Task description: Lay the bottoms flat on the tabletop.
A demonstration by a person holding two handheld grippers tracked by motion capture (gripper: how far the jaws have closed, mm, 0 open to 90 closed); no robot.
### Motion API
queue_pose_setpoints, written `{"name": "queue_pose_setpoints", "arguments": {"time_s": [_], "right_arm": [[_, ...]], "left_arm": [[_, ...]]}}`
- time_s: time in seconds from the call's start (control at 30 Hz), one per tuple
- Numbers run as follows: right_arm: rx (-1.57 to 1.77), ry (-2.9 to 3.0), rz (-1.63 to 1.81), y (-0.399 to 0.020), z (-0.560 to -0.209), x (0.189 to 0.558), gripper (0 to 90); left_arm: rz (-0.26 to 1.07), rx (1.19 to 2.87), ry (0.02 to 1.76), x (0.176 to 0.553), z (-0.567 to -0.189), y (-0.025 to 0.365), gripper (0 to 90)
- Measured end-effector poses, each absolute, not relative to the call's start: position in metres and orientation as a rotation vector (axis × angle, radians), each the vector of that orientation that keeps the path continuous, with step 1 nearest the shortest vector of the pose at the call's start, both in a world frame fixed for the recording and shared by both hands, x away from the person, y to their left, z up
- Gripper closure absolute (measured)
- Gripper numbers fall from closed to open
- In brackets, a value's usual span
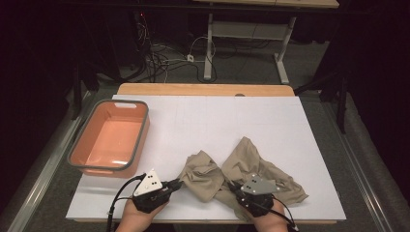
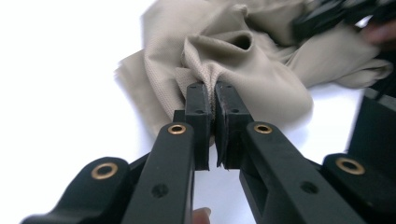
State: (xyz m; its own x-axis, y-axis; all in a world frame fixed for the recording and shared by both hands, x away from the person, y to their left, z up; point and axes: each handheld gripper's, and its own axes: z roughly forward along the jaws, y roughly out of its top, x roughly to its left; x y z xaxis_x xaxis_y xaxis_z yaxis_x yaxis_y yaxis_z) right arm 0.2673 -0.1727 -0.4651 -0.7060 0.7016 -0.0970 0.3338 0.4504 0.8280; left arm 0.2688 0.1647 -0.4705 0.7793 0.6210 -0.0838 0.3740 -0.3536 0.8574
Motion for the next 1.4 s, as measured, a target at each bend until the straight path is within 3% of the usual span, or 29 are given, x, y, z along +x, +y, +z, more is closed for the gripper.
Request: {"name": "queue_pose_setpoints", "arguments": {"time_s": [0.37,0.47,0.57,0.63,0.7,0.83,1.03,1.17,1.27,1.33,1.4], "right_arm": [[1.119,2.016,1.148,-0.263,-0.451,0.265,87.5],[1.172,1.965,1.129,-0.283,-0.450,0.258,87.5],[1.217,1.925,1.120,-0.300,-0.451,0.252,87.4],[1.239,1.917,1.126,-0.305,-0.453,0.249,87.3],[1.235,1.920,1.119,-0.307,-0.455,0.247,87.2],[1.232,1.923,1.120,-0.306,-0.456,0.246,87.0],[1.214,1.937,1.128,-0.301,-0.456,0.247,86.9],[1.189,1.961,1.137,-0.294,-0.457,0.250,86.4],[1.175,1.987,1.145,-0.288,-0.458,0.251,85.4],[1.157,2.006,1.152,-0.283,-0.459,0.252,83.3],[1.146,2.023,1.166,-0.279,-0.459,0.252,78.9]], "left_arm": [[0.309,1.994,0.805,0.289,-0.472,0.158,80.0],[0.288,1.964,0.794,0.297,-0.467,0.152,66.4],[0.292,1.953,0.790,0.303,-0.459,0.138,41.9],[0.315,1.964,0.740,0.303,-0.450,0.121,30.1],[0.330,1.968,0.684,0.304,-0.443,0.102,24.8],[0.307,2.039,0.632,0.316,-0.443,0.061,23.5],[0.170,2.139,0.511,0.315,-0.451,-0.005,24.0],[0.166,2.272,0.545,0.320,-0.468,-0.036,24.8],[0.216,2.336,0.542,0.320,-0.474,-0.041,45.6],[0.227,2.334,0.532,0.320,-0.473,-0.036,70.4],[0.241,2.301,0.538,0.318,-0.472,-0.024,79.1]]}}
